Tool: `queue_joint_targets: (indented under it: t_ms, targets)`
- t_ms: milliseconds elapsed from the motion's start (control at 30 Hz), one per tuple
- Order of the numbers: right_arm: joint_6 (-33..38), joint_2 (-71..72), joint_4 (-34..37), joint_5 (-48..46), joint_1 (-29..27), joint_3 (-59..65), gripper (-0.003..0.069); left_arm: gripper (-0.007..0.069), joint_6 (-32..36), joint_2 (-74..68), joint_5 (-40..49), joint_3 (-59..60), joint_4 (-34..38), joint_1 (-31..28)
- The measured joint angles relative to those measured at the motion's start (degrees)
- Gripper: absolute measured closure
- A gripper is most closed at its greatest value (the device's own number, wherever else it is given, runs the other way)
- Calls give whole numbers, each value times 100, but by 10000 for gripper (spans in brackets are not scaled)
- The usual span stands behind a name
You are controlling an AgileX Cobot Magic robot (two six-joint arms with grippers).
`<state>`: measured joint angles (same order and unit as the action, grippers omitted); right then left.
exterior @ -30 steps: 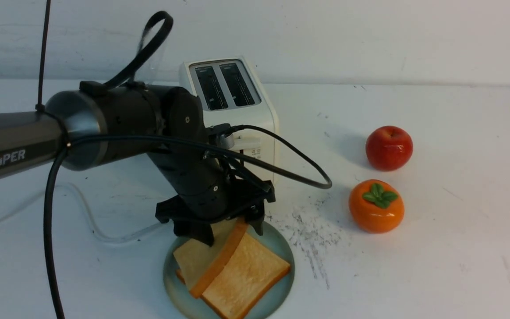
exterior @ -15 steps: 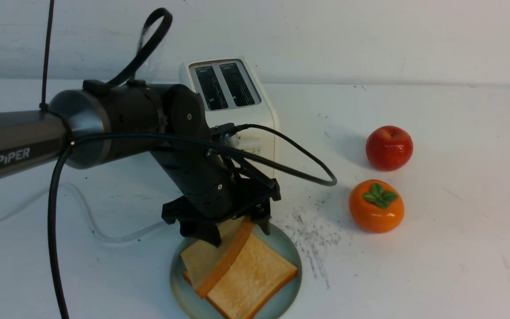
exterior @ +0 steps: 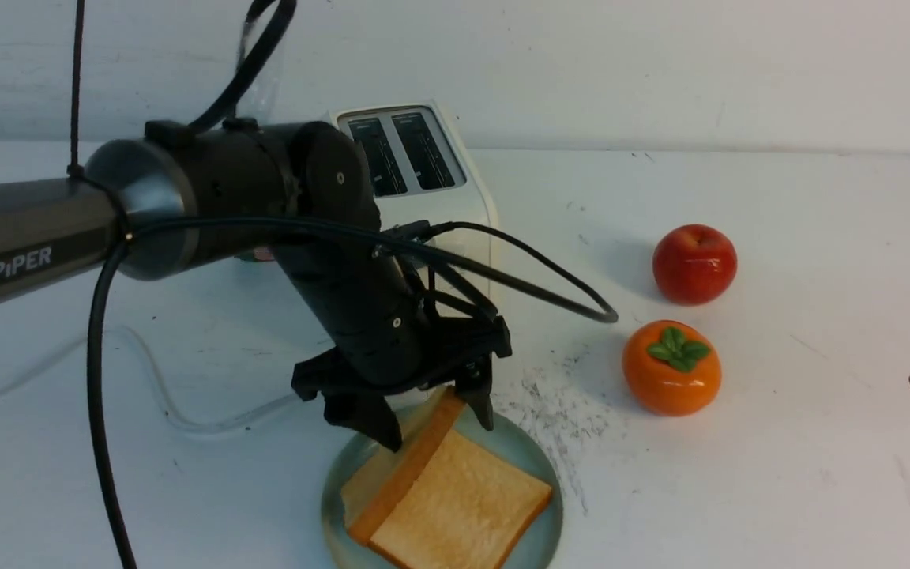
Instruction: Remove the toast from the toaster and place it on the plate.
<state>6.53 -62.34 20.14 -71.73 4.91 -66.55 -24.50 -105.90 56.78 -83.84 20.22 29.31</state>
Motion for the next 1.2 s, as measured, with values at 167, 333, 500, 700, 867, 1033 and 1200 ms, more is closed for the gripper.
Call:
queue_joint_targets:
  t_ms: [167, 333, 500, 700, 867, 1033, 1200]
  targets:
    - [0, 0, 0, 0, 0, 0, 419, 22, 0, 0, 159, -454, -114, 0]
    - [0, 0, 0, 0, 0, 0, 419, 34, 0, -6, 233, -469, -243, 0]
    - [0, 0, 0, 0, 0, 0, 419, 61, -2, -17, 354, -589, -263, -6]
    - [166, 36, 29, 0, 0, 0, 464, 325, 167, -28, 1012, -1241, -263, -11]
    - [214, 398, 107, 0, 0, 11, 564, 609, 550, -21, 1300, -1737, -263, -11]
    - [23, 1535, 59, 0, 0, 35, 676, 638, 832, -5, 1343, -1976, -244, -11]
    - [-57, 2954, 21, 45, 0, 507, 677, 638, 897, -5, 1345, -1976, -244, -11]
